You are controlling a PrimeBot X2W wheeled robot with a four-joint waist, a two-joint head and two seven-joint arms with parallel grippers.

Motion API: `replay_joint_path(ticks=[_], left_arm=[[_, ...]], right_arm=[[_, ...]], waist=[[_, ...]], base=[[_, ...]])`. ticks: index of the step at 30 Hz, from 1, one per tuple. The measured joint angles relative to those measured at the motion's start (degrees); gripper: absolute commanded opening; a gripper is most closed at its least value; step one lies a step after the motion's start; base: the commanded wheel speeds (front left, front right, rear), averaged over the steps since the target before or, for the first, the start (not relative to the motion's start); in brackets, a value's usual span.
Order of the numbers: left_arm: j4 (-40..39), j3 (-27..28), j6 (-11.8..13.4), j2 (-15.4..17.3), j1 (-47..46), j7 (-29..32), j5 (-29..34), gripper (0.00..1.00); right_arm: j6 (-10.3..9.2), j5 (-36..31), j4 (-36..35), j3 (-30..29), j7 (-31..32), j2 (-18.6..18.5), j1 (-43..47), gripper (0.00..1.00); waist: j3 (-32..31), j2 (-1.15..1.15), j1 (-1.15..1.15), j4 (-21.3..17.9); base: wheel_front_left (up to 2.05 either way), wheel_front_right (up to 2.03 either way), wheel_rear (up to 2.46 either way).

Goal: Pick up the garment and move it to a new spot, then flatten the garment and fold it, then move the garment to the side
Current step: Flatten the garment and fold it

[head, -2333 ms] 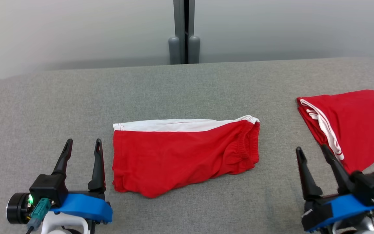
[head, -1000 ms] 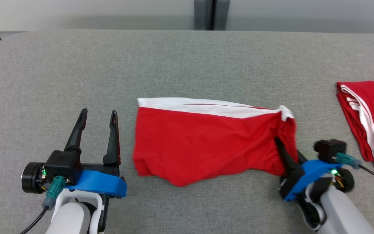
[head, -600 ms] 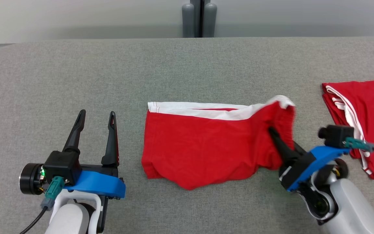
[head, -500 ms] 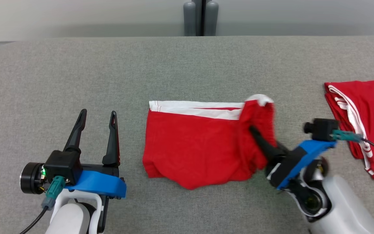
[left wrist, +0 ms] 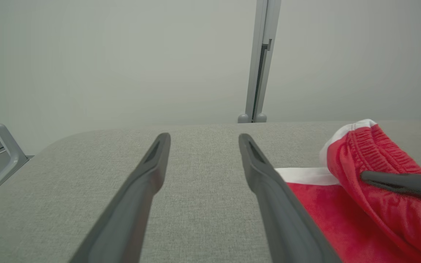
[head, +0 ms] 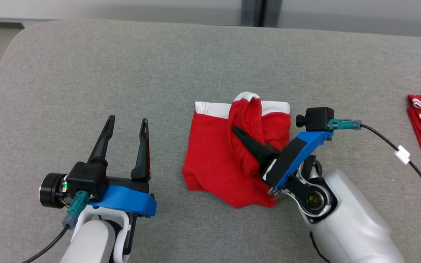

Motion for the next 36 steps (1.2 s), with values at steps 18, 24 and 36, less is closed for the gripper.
replay_joint_path(ticks=[18,24,36], left_arm=[[3.09,-0.87,0.11,-0.67,-1.38,-1.8,-0.91,1.0],[3.2,-0.64,0.63,-0.12,-1.25,-1.79,-1.04,1.0],[1.46,0.85,2.46,2.23,2.04,-0.35,-1.77,1.0]], right_arm=[[-0.05,-0.29,10.42,19.97,-21.15,0.58,-9.64,1.0],[-0.04,-4.02,9.56,21.14,-30.03,-3.16,-10.35,1.0],[-0.04,-14.46,-3.67,-2.88,-31.9,-11.76,4.28,1.0]], waist=[[0.56,0.0,0.0,1.68],[-0.45,0.0,0.0,0.15],[-3.87,0.0,-0.01,-5.18]], base=[[0.0,0.0,0.0],[0.0,0.0,0.0],[0.0,0.0,0.0]])
